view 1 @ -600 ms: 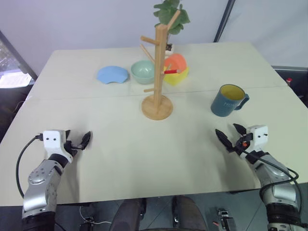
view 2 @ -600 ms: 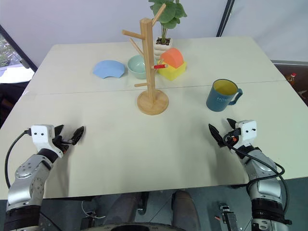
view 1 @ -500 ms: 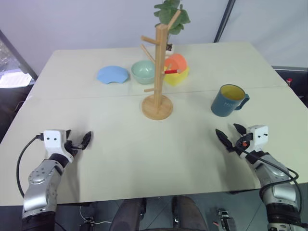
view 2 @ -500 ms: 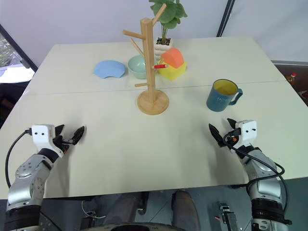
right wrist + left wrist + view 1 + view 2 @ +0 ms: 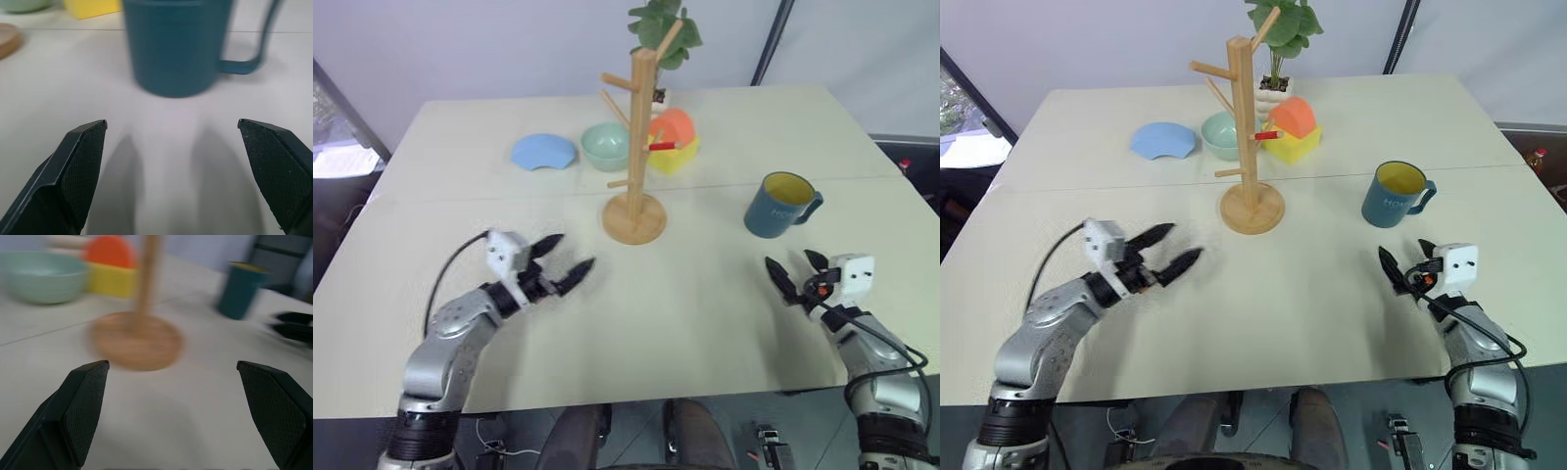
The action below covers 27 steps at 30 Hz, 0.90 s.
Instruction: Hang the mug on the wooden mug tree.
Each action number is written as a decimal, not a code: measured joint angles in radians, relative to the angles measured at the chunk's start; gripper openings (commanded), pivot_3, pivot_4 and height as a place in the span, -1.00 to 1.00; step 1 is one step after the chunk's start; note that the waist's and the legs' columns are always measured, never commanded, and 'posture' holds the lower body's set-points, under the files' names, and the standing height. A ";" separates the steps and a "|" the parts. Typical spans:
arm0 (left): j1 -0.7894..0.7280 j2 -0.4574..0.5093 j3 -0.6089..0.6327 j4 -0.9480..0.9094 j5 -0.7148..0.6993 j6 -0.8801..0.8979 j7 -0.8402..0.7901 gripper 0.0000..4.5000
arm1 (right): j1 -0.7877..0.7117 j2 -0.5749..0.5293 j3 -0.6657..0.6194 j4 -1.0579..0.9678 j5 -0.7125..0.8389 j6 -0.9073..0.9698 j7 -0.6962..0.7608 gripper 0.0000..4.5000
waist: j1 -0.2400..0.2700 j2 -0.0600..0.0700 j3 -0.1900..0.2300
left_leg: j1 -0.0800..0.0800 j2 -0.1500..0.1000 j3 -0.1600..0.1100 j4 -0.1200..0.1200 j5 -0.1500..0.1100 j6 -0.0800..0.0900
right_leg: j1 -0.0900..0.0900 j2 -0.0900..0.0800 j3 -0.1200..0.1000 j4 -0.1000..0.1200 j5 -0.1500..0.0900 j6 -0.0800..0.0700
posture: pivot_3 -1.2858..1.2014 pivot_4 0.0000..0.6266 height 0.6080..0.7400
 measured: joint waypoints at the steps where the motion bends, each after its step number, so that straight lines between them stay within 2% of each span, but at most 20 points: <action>1: -0.017 0.001 -0.036 -0.024 -0.006 0.010 -0.027 1.00 | -0.018 -0.009 -0.006 0.011 -0.001 -0.003 -0.006 0.98 | 0.000 0.000 0.000 | 0.000 0.000 0.000 0.000 0.000 0.000 | 0.000 0.000 0.000 0.000 0.000 0.000 | 0.03 -0.52 1.00; 7: -0.108 -0.001 -0.146 -0.035 0.005 0.032 -0.097 1.00 | -0.140 -0.055 -0.031 0.184 -0.048 -0.052 -0.061 0.98 | -0.003 0.001 0.000 | 0.005 0.001 0.000 0.000 0.000 0.000 | 0.005 0.001 0.000 0.000 0.000 0.000 | 0.03 -0.52 1.00; 17: -0.128 -0.010 -0.175 -0.008 0.058 0.010 -0.100 1.00 | -0.338 -0.094 -0.017 0.457 -0.110 -0.155 -0.071 0.98 | -0.002 0.001 0.001 | 0.005 0.001 0.000 0.003 0.002 0.003 | 0.006 0.002 0.000 -0.001 0.000 0.000 | 0.03 -0.52 1.00; 27: -0.125 -0.021 -0.175 -0.009 0.077 0.009 -0.089 1.00 | -0.465 -0.106 0.013 0.664 -0.150 -0.223 -0.051 0.98 | -0.003 0.001 0.001 | 0.005 0.001 0.000 0.003 0.002 0.003 | 0.007 0.004 0.000 -0.001 0.000 0.000 | 0.03 -0.52 1.00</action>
